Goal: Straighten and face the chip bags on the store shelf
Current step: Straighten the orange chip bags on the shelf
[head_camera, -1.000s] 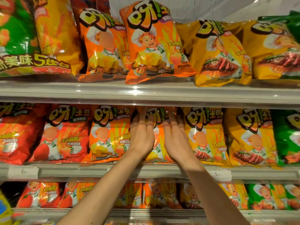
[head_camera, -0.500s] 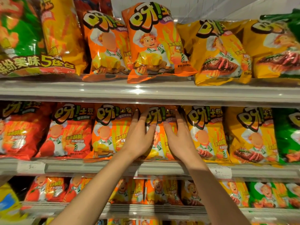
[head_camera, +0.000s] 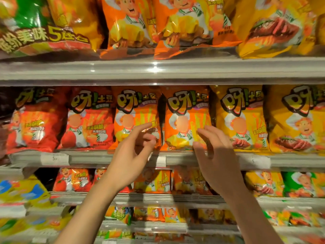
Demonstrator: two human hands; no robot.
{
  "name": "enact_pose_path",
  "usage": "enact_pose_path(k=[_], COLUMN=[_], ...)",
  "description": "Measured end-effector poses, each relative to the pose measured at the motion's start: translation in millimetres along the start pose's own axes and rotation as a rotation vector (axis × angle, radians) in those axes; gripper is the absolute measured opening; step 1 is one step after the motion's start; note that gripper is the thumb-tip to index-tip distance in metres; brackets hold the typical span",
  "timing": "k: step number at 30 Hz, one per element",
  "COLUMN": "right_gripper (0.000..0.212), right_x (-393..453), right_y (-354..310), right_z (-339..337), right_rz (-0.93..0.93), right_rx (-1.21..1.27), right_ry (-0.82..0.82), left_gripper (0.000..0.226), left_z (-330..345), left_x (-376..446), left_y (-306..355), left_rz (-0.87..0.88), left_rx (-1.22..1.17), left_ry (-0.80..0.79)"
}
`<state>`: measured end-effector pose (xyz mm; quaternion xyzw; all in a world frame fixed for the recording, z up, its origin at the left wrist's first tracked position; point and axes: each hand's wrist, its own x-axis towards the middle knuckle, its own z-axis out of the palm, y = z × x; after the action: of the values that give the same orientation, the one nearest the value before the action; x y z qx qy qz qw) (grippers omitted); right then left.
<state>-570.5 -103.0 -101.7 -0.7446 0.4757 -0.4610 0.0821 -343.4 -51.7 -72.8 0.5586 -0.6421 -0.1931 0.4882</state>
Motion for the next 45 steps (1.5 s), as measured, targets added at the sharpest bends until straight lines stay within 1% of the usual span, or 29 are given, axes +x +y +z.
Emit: enact_pose_path(k=[3, 5, 7, 10, 13, 17, 19, 23, 26, 28, 30, 33, 35, 38, 40, 42, 43, 45], right_gripper=[0.044, 0.040, 0.035, 0.040, 0.025, 0.033, 0.033, 0.034, 0.035, 0.037, 0.038, 0.046, 0.054, 0.064, 0.070, 0.076, 0.078, 0.081], right_x=[-26.2, -40.5, -52.6, -66.9, -79.1, -85.8, -85.4, -72.3, -48.1, -27.4, -4.6, 30.2, 48.7, 68.6, 78.4, 86.1, 90.1, 98.4], right_y=[-8.0, -18.5, -35.6, -64.0, -87.4, -117.9, -127.9, -138.6, -139.7, -137.1, -130.7, -122.4, -120.8, -120.5, -119.3, -116.9, -115.4, -113.3], right_z=[5.0, 10.3, 18.1, 41.1, 65.8, 83.5, 88.9, 94.2, 96.1, 97.1, 98.0, 97.4, 97.6, 101.4, 103.8, 105.4, 106.3, 107.8], right_rz=[-0.013, -0.013, 0.055, 0.167, 0.196, 0.320, 0.316, 0.257, 0.166, 0.099, 0.061, 0.094, 0.144, 0.221, 0.322, 0.424, 0.467, 0.535], right_rx=[-0.061, -0.059, -0.033, -0.017, -0.017, -0.042, -0.063, -0.113, -0.117, -0.098, -0.070, -0.046, -0.021, 0.047, 0.092, 0.120, 0.135, 0.159], right_ry=[-0.019, 0.009, 0.028, 0.002, 0.050, 0.016, 0.014, -0.004, 0.001, 0.027, 0.080, 0.097, 0.053, -0.074, -0.178, -0.242, -0.255, -0.270], left_gripper=[0.031, 0.030, 0.032, 0.034, 0.032, 0.032, 0.033, 0.029, 0.025, 0.023, 0.033, 0.054, 0.068, 0.086, 0.082, 0.068, 0.064, 0.067], left_z=[-13.8, -24.7, -40.1, -68.5, -94.3, -121.7, -131.3, -139.9, -134.1, -126.3, -116.0, -96.9, -83.5, -66.7, -58.5, -53.4, -51.7, -50.7], left_x=[-14.3, -22.2, -29.0, -38.0, -48.9, -58.2, -57.5, -52.8, -42.1, -31.8, -18.5, 10.5, 32.7, 61.2, 76.7, 90.8, 96.8, 104.1], left_y=[-12.3, -23.3, -37.0, -60.0, -74.6, -85.5, -89.1, -85.2, -75.1, -69.3, -62.2, -52.0, -46.5, -34.1, -30.1, -31.6, -33.7, -34.8], left_rz=[-0.016, -0.036, -0.048, -0.082, -0.054, 0.000, -0.011, -0.028, -0.072, -0.072, -0.043, -0.053, -0.093, -0.159, -0.235, -0.334, -0.370, -0.427], left_rx=[-0.048, -0.077, -0.123, -0.104, -0.134, -0.072, -0.057, -0.126, -0.182, -0.162, -0.085, 0.000, 0.022, -0.020, -0.036, -0.086, -0.128, -0.214], left_ry=[-0.014, -0.031, -0.069, -0.114, -0.107, -0.111, -0.114, -0.075, -0.018, 0.013, 0.002, 0.012, 0.012, 0.006, 0.018, 0.041, 0.050, 0.069])
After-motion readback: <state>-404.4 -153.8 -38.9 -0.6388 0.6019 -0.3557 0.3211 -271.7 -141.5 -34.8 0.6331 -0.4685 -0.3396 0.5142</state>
